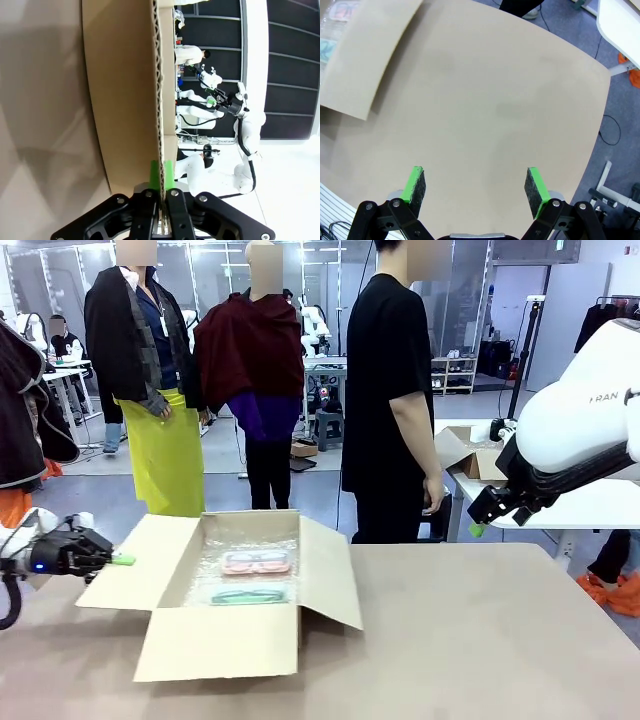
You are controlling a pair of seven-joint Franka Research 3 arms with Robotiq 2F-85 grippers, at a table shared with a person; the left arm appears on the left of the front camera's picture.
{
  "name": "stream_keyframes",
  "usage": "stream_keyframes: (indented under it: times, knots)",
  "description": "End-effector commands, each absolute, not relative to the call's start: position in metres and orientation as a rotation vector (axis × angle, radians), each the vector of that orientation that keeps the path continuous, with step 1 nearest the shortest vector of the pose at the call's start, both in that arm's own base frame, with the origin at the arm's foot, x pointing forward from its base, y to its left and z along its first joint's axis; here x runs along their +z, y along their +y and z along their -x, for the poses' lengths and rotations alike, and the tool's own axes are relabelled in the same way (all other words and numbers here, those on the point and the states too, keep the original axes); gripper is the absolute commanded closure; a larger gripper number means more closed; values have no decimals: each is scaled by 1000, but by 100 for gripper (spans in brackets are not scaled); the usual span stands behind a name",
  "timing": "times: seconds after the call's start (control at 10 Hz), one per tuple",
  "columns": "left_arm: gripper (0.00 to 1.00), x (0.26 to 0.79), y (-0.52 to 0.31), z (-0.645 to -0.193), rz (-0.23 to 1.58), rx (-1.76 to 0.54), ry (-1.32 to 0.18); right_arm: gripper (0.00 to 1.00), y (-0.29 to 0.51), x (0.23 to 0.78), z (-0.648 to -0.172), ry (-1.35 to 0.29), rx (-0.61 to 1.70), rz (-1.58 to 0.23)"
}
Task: Pack the glasses set securely to prepare it for shipping.
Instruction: Position the Package Box on the left side of the table.
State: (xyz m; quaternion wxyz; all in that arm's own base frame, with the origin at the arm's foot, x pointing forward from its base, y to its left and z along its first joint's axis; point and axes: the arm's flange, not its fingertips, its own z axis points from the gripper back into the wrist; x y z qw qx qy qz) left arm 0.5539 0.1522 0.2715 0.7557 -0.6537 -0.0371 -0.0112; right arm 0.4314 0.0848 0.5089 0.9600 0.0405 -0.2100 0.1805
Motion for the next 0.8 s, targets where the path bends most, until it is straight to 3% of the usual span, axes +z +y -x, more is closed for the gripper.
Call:
stream_keyframes:
  times: [0.0,0.7]
  knots:
    - [97,278,197,-558,1429,-30,-71,0,84,510,-432,-433,388,-80]
    - [97,283,326,-536,1361,44,-47,0,84,510,-432,-433,388,-80]
